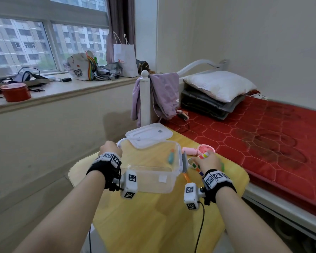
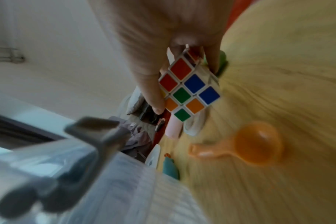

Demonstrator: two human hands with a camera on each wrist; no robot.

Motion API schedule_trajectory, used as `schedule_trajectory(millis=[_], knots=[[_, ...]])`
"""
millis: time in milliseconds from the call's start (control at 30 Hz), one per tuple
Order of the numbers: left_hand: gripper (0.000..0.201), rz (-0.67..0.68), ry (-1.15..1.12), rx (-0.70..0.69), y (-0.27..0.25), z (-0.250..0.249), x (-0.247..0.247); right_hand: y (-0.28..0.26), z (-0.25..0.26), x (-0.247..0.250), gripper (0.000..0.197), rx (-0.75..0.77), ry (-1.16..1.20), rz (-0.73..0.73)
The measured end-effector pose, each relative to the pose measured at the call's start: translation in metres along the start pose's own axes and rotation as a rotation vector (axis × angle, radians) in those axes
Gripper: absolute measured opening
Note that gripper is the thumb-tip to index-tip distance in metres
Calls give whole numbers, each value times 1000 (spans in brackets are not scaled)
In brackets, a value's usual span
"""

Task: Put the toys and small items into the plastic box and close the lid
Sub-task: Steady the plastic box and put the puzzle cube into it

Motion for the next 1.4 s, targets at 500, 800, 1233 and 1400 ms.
schedule_trajectory(millis=[500,800,1233,1400], knots=[[31,-34,1,-31,-15,-6,4,-41,186,35,65,404,287,179],[33,25,35,-82,-31,-12,-1,-104,200,-100,57,519,-216,797],[41,21,3,-104,-28,-6,-2,-66,149,-196,69,377,-457,912],[41,24,-10,-97,-29,-3,-2,-77,149,-194,68,350,-509,954]])
Point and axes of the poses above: each hand's wrist, its own y-axis towards the middle knuckle, its own x-axis out of the back of the hand, z = x × y, the point moved 8 cm from there along y, towards the middle knuckle, and after that the axes turned 1 degree about -y, right-handed, at the moved point
